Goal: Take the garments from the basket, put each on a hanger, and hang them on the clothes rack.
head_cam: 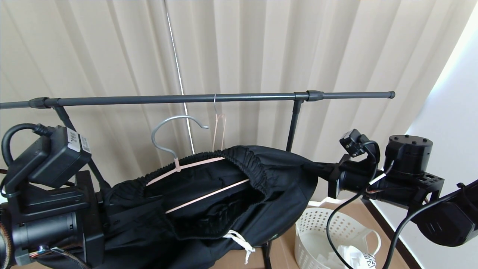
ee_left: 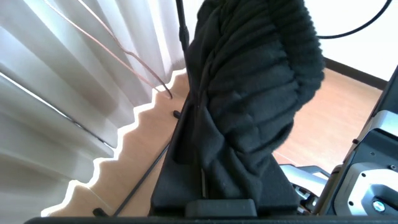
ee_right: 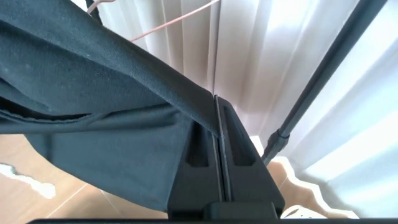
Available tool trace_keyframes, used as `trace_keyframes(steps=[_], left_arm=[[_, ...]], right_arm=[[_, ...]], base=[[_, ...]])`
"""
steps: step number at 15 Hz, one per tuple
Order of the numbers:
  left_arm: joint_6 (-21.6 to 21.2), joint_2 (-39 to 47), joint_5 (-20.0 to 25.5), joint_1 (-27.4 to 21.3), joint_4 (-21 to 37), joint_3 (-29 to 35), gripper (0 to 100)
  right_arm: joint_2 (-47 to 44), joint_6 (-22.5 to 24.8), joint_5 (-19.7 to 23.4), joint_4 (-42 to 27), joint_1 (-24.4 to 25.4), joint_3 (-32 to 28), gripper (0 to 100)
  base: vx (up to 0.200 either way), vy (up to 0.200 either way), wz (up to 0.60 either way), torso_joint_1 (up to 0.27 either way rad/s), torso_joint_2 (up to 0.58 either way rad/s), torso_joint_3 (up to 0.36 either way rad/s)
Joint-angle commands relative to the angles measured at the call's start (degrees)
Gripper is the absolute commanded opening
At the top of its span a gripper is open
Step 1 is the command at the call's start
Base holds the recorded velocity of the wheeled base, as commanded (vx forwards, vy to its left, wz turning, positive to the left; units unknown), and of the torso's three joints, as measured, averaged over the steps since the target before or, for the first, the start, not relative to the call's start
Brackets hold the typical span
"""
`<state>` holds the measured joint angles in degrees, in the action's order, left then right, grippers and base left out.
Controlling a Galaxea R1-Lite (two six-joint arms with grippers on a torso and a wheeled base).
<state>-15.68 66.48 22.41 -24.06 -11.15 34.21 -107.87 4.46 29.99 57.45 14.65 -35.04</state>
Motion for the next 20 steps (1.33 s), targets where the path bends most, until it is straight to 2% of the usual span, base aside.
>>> trace_keyframes(steps=[1,9,11,14,15,17,19,20], left_arm=[[0.0,-0.5,0.0,0.2,0.0,0.0,0],[0.2,-0.3,0.1,0.9,0.0,0.2,0],[2.0,-0.1,0.1,0.9,-0.2,0.2,0],[2.7,0.1,-0.1,1.5,-1.9,0.1,0],[2.8,0.3,-0.1,1.7,-2.4,0.1,0],[2.8,0.9,-0.2,1.7,-2.6,0.3,0],[3.5,1.3,-0.4,1.7,-2.6,0.6,0],[4.0,1.4,-0.4,1.7,-2.6,0.6,0]], right_arm=[[-0.2,-0.9,-0.2,0.0,-0.1,-0.5,0],[-1.5,-1.1,-0.7,0.4,-0.1,-1.1,0],[-1.5,-1.0,-1.0,0.3,0.1,-1.1,0],[-1.5,-0.9,-3.5,0.6,0.6,-0.6,0],[-1.3,-0.8,-3.5,0.6,0.6,-0.4,100],[-1.1,-0.6,-3.5,0.6,1.5,0.1,100],[-1.0,6.1,-3.4,0.6,1.6,1.7,100],[-0.7,7.3,-3.4,0.7,1.6,2.4,100]], base=[[0.000,0.000,0.00,0.000,0.00,0.000],[0.000,0.000,0.00,0.000,0.00,0.000],[0.000,0.000,0.00,0.000,0.00,0.000],[0.000,0.000,0.00,0.000,0.00,0.000],[0.000,0.000,0.00,0.000,0.00,0.000],[0.000,0.000,0.00,0.000,0.00,0.000],[0.000,0.000,0.00,0.000,0.00,0.000],[0.000,0.000,0.00,0.000,0.00,0.000]])
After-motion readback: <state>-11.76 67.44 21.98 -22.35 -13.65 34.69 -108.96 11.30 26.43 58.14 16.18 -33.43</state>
